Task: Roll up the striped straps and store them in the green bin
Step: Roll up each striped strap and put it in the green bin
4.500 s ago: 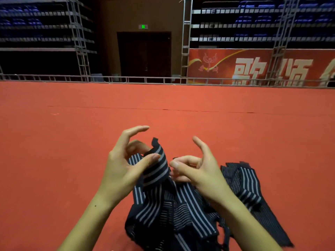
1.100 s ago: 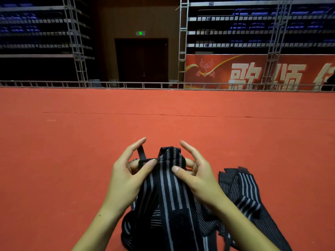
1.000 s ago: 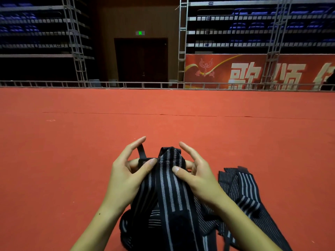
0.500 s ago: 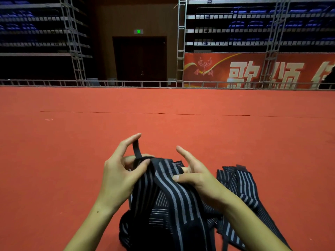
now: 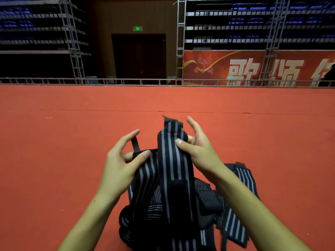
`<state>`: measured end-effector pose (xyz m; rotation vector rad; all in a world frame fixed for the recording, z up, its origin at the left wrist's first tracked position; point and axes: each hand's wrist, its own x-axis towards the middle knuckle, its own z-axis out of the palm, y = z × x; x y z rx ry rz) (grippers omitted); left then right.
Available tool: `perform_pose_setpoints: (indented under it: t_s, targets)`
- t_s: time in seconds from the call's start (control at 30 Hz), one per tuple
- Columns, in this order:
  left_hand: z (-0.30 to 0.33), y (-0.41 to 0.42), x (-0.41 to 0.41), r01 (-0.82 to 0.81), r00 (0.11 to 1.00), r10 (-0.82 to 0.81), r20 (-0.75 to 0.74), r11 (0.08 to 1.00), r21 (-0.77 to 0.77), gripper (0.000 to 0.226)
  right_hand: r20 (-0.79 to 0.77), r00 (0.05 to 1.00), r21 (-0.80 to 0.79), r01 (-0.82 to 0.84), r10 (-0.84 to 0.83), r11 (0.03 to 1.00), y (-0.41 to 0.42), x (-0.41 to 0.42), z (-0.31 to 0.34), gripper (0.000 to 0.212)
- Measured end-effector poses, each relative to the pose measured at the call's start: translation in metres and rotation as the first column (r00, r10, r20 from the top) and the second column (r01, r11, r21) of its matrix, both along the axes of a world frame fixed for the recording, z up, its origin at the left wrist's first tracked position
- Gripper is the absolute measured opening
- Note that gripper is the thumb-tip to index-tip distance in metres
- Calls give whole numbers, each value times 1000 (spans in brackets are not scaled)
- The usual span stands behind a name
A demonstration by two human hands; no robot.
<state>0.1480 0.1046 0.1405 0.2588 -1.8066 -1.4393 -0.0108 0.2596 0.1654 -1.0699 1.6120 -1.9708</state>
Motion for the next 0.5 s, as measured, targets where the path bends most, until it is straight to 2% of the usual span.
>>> perform_pose_setpoints:
  t_s: [0.07,0.17,0.27,0.4,0.5]
  targets:
    - [6,5,-2,57,998,-57,-10,998,16,64,-43,997,2,67,-67,998,-12,-2,6,82]
    - [15,8,-6,66,998,-66,-4,997,-42,72,-114,986,24,128,-125,991,-26,-4,15,81]
    - [23,9,-13,97,995,-97,-1,993,-67,78,-127,980,20,157,-153,987,-33,-4,21,81]
    - [33,-2,-20,-27,996,21,-88,998,-59,76,-66,987,4,147,-146,989,-21,-3,5,92]
    - [42,-18,-23,-112,985,114,-132,993,21,77,-133,990,161,62,-41,985,4,6,-32,106]
